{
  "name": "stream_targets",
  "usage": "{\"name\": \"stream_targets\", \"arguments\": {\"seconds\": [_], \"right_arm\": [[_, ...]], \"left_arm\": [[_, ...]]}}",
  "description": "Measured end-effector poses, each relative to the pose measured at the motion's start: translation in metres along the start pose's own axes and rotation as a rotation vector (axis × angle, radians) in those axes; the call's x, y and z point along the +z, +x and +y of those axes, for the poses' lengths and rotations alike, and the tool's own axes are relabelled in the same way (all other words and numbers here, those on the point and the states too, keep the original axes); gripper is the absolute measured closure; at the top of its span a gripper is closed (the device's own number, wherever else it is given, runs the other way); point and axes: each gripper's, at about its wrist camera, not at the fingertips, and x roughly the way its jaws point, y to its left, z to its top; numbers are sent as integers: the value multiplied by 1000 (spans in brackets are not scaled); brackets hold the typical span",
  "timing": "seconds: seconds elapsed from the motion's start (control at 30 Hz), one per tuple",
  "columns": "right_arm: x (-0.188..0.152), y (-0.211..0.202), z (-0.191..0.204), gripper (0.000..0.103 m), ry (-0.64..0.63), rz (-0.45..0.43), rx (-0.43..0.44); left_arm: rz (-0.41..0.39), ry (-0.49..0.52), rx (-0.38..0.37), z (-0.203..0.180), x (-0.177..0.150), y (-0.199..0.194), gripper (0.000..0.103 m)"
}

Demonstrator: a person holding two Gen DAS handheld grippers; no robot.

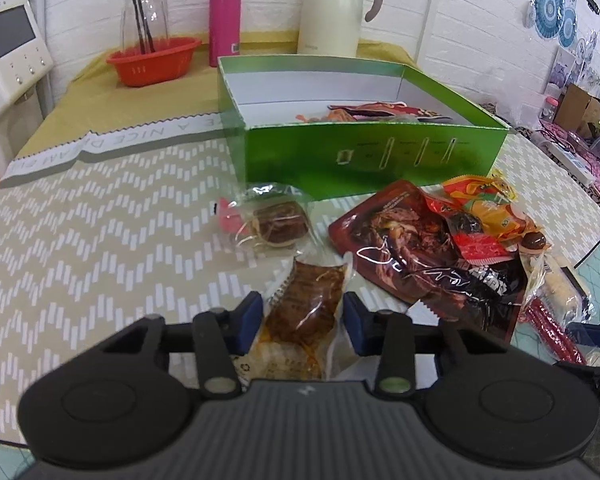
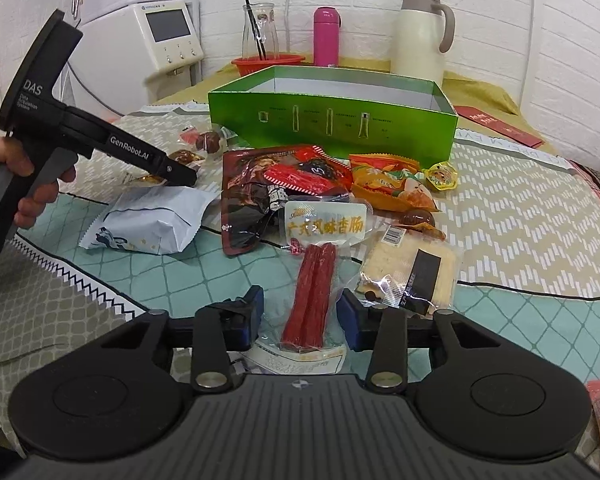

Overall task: Organize snacks
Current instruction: 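Grasp the brown jerky bag with the left tool while the right tool grasps the red sausage pack, then carry both held packs into the green box and open both tools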

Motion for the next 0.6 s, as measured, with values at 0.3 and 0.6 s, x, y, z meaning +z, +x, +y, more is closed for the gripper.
{"name": "stream_targets", "arguments": {"seconds": [0.3, 0.6], "right_arm": [[6, -27, 0, 45, 5, -44, 12], [59, -43, -14, 45, -18, -193, 35]], "left_arm": [[-42, -46, -54, -1, -5, -31, 63], [-181, -43, -132, -21, 39, -66, 63]]}}
